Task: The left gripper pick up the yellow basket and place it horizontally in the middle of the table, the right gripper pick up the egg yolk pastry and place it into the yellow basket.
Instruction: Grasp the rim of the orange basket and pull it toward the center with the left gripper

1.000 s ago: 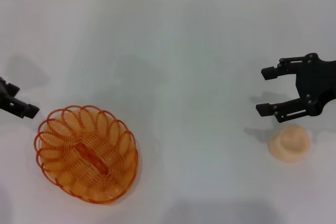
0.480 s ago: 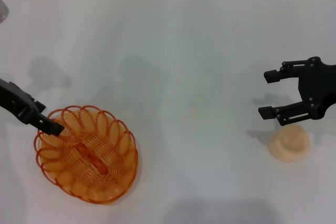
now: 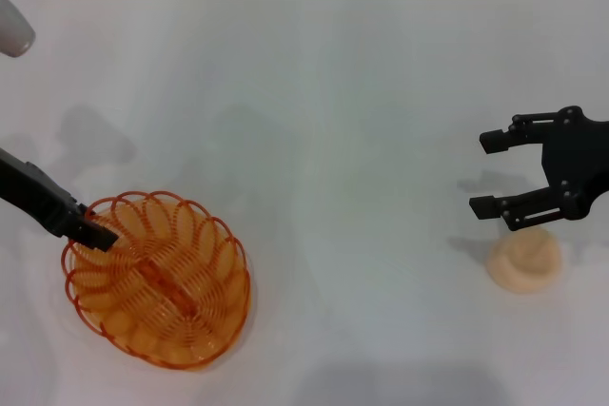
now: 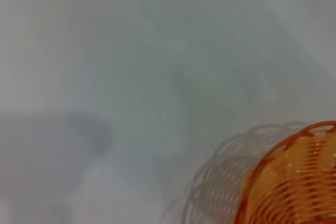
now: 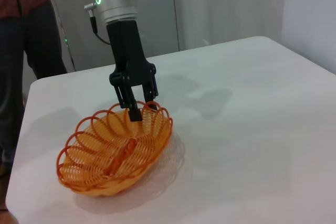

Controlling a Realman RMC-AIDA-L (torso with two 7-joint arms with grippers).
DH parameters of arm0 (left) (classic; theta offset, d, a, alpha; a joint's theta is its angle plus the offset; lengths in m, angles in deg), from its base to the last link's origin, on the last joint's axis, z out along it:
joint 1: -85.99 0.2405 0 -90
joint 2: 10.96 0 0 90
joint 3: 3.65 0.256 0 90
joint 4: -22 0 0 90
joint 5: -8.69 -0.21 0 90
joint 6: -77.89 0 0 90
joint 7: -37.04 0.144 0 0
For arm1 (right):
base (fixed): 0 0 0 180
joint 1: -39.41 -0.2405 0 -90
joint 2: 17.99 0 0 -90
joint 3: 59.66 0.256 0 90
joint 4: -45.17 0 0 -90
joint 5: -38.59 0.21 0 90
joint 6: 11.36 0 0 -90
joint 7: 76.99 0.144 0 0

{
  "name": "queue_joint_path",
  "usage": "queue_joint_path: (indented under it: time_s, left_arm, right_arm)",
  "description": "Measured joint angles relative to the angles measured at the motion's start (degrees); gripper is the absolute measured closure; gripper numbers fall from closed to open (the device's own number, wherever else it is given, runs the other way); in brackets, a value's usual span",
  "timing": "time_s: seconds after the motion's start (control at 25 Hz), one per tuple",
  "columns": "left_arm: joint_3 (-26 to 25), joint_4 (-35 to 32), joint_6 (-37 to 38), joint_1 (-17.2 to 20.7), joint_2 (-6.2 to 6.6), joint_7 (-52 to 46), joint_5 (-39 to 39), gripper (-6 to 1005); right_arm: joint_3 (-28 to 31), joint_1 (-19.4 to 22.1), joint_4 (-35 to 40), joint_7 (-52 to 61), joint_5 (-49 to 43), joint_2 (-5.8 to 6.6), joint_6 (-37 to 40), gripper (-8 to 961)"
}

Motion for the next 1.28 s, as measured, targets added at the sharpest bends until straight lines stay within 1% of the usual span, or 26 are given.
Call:
queue_joint_path:
  time_s: [0.12, 0.32, 0.48, 0.72, 0.88, 1.04, 1.28]
  left_arm:
    - [0.07, -0.14, -0.24, -0.01, -0.26, -0.09, 0.00, 464]
    - [0.31, 0.09, -1.16, -0.02, -0.51, -0.31, -0.76, 695]
    - [0.31, -0.13, -1.99, -0.11, -1.07, -0.66, -2.04, 708]
    - [0.30, -0.30, -2.05, -0.40, -1.15, -0.74, -1.89, 727]
    - [0.31, -0.34, -2.04, -0.60, -1.17, -0.58, -1.85, 770]
    - [0.78, -0.34, -1.71, -0.82, -1.47, -0.16, -1.88, 812]
    - [1.01, -0.41, -0.45, -1.24, -1.42, 0.28, -0.92, 889]
  right_arm:
    - [0.00, 0.09, -0.13, -0.02, 0.00, 0.00, 0.00, 141]
    - [0.00, 0.09, -0.26, -0.04, 0.00, 0.00, 0.00, 143]
    - [0.00, 0.13, -0.26, -0.06, -0.01, 0.00, 0.04, 145]
    - [0.00, 0.18, 0.05, -0.06, -0.01, 0.00, 0.12, 148]
    - [0.00, 0.18, 0.15, -0.06, -0.01, 0.00, 0.12, 150]
    - [0.00, 0.18, 0.17, -0.06, -0.01, 0.00, 0.10, 152]
    - [0.01, 0.18, 0.28, -0.15, -0.01, 0.00, 0.09, 154]
